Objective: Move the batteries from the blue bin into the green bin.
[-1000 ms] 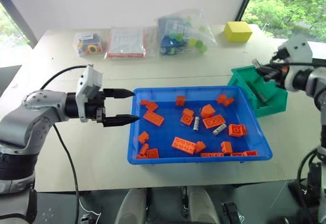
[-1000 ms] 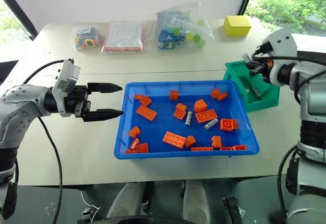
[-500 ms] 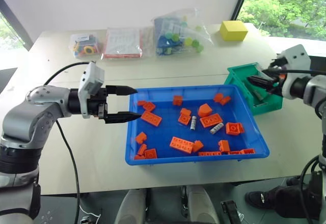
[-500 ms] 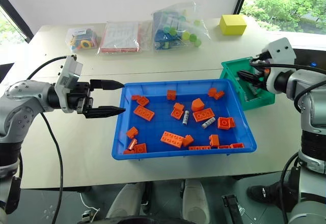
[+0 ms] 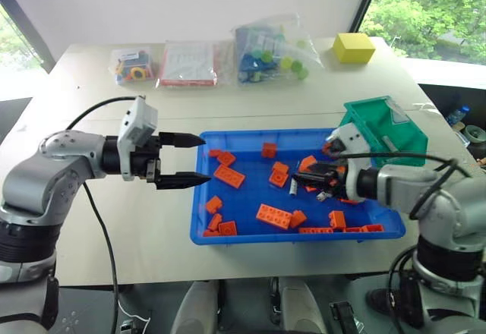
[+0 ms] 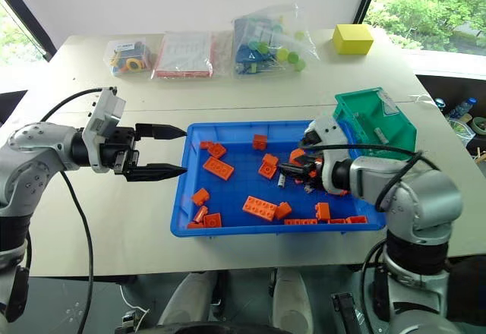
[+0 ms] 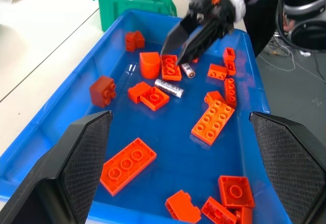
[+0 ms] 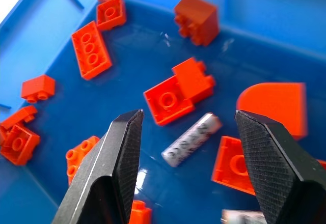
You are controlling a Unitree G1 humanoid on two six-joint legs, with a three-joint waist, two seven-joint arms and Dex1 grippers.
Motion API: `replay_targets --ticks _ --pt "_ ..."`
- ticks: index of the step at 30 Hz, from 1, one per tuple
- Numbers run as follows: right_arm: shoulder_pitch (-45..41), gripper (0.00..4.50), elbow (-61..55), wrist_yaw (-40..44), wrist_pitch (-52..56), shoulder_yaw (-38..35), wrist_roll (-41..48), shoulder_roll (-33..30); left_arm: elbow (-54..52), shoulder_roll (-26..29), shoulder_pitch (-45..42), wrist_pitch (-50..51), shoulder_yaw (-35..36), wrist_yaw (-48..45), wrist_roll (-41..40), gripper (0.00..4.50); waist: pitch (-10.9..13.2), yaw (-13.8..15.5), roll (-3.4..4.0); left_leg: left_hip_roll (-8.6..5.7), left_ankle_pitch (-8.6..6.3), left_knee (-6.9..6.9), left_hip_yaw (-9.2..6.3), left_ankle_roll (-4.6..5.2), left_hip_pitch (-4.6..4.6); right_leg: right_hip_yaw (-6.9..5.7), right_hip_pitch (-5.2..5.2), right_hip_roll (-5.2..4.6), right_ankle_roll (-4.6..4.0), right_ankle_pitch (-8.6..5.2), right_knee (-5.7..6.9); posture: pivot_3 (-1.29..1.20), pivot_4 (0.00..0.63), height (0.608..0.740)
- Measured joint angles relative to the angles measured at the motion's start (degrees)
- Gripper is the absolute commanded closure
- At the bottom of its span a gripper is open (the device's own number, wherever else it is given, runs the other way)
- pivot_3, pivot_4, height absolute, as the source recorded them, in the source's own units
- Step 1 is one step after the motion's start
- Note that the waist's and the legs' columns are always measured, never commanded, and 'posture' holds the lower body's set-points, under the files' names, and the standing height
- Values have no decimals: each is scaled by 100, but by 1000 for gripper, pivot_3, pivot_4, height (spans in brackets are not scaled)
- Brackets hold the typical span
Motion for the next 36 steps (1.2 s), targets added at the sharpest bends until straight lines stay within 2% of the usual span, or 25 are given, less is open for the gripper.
replay_targets --ticks 8,14,27,36 --pt "76 1577 130 -278 -80 399 -11 180 -42 33 -37 12 4 -6 -1 0 0 -1 0 -1 0 0 2 0 0 1 0 1 1 1 -1 0 150 692" --pt "171 1577 180 -305 -496 616 -40 -121 -61 70 -26 85 22 41 -24 0 0 5 0 -1 0 0 4 0 0 1 2 1 2 0 -2 0 150 692" --pt "172 1577 -2 -402 -106 130 162 -199 -127 69 28 86 27 127 -101 0 0 16 0 0 0 0 3 0 0 2 1 1 1 0 -2 0 150 692" --pt "519 1577 -32 -492 -315 360 134 -340 -117 16 -18 -21 15 146 -96 0 0 22 0 0 -1 0 4 1 0 1 1 1 -6 -5 -4 0 150 692"
